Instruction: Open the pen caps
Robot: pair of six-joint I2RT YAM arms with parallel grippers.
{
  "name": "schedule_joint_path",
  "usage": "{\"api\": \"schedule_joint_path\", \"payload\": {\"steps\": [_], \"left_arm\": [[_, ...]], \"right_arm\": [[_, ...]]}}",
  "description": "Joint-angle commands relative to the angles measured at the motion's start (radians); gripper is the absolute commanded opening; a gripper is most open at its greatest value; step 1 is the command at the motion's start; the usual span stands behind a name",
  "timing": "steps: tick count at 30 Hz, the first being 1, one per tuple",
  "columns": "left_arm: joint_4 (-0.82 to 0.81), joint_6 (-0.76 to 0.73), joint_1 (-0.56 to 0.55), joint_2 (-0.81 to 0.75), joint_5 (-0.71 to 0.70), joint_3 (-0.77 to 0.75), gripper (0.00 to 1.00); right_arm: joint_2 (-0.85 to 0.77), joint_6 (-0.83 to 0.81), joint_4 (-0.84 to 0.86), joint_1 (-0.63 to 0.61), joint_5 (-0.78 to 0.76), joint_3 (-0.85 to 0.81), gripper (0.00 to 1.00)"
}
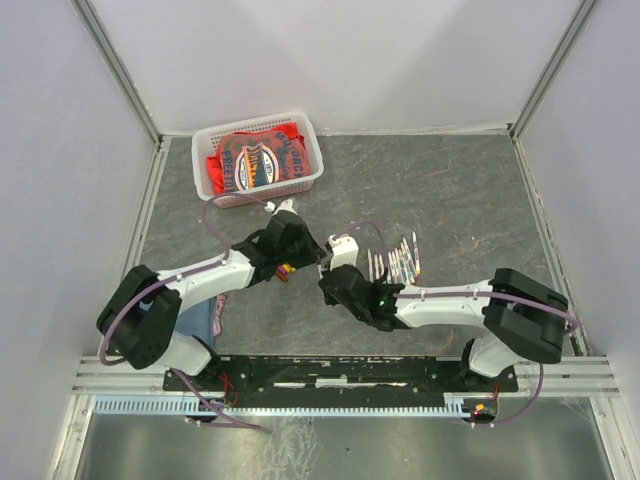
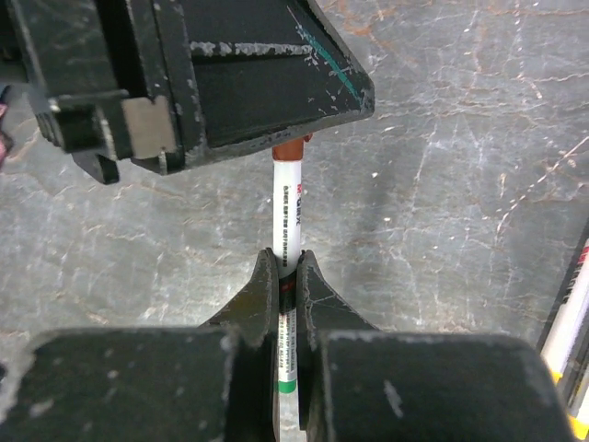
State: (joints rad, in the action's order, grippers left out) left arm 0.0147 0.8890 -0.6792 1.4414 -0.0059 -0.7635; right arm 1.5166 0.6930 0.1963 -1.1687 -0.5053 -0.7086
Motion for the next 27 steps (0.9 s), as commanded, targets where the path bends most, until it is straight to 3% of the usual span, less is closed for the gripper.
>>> {"api": "schedule_joint_path", "payload": {"steps": [1, 6, 9, 17, 20, 27], "left_arm": [[-0.024, 0.092, 0.011, 0.054, -0.153, -0.122, 0.03], [0.014, 0.079, -0.020, 0.145, -0.235, -0.237, 0.03], [-0.027, 0.040, -0.030, 0.183, -0.205, -0.256, 0.03], [-0.220, -0.081, -0.026, 0.129, -0.103, -0.132, 0.03], [-0.253, -0.094, -0.021, 0.106, -0.064, -0.098, 0.03], [0.029, -0.192, -0.031, 0.115, -0.185, -0.162, 0.03]], "right_arm": [[0.059, -0.020, -0.109, -0.003, -0.054, -0.048, 0.01], [0.083, 0.005, -0.126, -0.003, -0.061, -0.045, 0.01], [0.066, 0.020, -0.108, -0.002, -0.049, -0.026, 0.01], [-0.057, 0.044, 0.146, 0.024, 0.098, 0.152, 0.01], [-0.116, 0.050, 0.151, 0.031, 0.093, 0.180, 0.01], [-0.273, 0.033, -0.098, 0.048, -0.035, 0.123, 0.01]]}}
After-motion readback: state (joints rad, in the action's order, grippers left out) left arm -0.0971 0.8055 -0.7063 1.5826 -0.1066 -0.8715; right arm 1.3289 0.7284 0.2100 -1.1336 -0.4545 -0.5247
